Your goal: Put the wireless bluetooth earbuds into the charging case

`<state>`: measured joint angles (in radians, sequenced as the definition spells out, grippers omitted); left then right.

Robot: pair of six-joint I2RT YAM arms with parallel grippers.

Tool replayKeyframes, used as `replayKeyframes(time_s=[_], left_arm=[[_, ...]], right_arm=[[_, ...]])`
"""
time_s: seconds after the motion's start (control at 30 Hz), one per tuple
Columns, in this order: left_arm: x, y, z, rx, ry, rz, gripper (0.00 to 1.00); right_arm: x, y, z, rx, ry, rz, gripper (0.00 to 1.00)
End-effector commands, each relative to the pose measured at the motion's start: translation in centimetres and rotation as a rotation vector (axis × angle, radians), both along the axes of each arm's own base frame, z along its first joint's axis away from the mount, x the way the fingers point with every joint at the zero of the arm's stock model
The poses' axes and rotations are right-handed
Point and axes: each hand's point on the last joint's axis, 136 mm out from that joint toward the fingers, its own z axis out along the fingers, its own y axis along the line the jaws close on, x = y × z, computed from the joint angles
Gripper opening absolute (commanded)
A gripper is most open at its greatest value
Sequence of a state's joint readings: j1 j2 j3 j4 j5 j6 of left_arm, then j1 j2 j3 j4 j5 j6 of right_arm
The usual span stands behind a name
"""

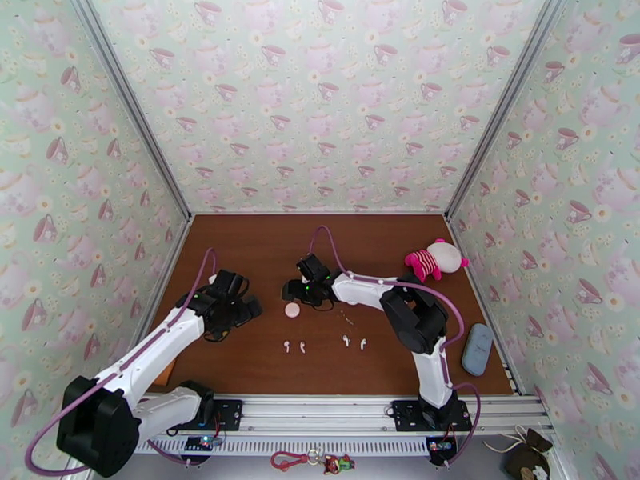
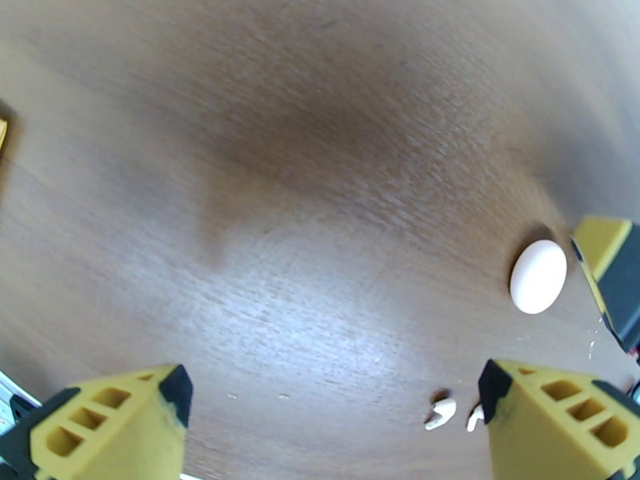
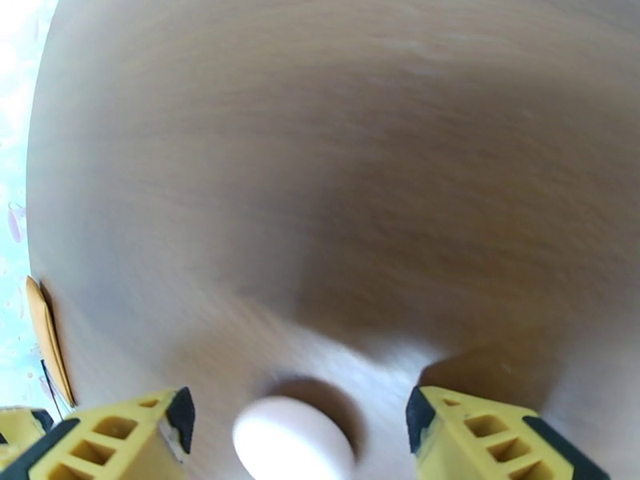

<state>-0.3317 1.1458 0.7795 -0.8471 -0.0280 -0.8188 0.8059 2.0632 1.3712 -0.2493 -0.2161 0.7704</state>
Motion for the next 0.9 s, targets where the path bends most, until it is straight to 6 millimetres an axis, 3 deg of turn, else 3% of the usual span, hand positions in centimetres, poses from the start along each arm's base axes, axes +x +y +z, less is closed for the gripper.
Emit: replayKeyframes(time_s=[0.0,0.5,0.67,0.87], left_arm=[[-0.3,-0.3,-0.2,-0.032,0.007,0.016,1.00],[0.0,0.0,-0.1,-0.034,0.007,0.024,1.00],[0.0,-0.3,-0.5,-0.045,0.018,0.022,1.00],[-0.1,-0.9,-0.8,-0.069,0.044,0.010,1.00]], right_arm=[[-0.1,1.7,0.9,0.071,-0.012,0.030,0.75],[-5.3,2.4,2.3,0.094,0.021,0.036,0.73],[-7.0,3.5,2.6,0.139,0.060,0.042,0.73],[-7.0,1.7,3.5,0.102,0.051,0.002,0.73]])
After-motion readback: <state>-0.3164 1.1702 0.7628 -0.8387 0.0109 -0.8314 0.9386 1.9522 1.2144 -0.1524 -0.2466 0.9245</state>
